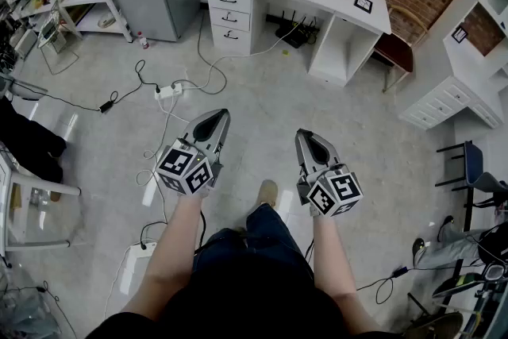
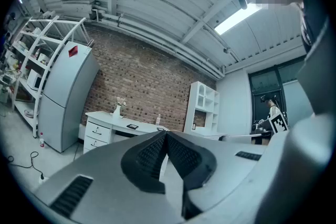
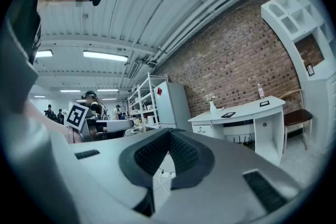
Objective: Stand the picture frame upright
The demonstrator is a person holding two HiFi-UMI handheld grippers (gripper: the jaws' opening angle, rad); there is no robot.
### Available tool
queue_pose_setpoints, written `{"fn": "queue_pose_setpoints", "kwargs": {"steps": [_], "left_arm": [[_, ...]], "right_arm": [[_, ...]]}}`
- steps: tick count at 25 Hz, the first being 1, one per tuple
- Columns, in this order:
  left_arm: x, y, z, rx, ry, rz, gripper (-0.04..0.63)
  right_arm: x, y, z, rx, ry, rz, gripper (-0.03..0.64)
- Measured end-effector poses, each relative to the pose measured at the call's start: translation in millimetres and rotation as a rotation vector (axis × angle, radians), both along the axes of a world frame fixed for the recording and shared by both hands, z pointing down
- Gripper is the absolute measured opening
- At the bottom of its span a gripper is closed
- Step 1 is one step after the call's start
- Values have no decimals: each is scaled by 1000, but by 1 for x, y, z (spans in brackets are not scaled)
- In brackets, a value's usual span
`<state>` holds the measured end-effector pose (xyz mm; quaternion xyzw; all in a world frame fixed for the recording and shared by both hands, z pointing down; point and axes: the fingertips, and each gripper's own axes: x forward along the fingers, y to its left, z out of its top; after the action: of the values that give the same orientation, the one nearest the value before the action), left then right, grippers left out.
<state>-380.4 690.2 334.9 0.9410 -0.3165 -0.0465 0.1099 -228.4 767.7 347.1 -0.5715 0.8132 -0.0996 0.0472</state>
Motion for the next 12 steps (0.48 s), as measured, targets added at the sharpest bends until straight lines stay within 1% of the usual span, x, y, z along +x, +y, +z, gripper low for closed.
{"fn": "queue_pose_setpoints", "kwargs": {"steps": [3,12], "left_arm": [[13,-21,-2,9,-1,-7,0],[54,-75,2,21,-31,-7,0]], "right_arm": [[12,-21,-3,2,23,-9,0],[51,-79,7,-15,3,-4,0]]}}
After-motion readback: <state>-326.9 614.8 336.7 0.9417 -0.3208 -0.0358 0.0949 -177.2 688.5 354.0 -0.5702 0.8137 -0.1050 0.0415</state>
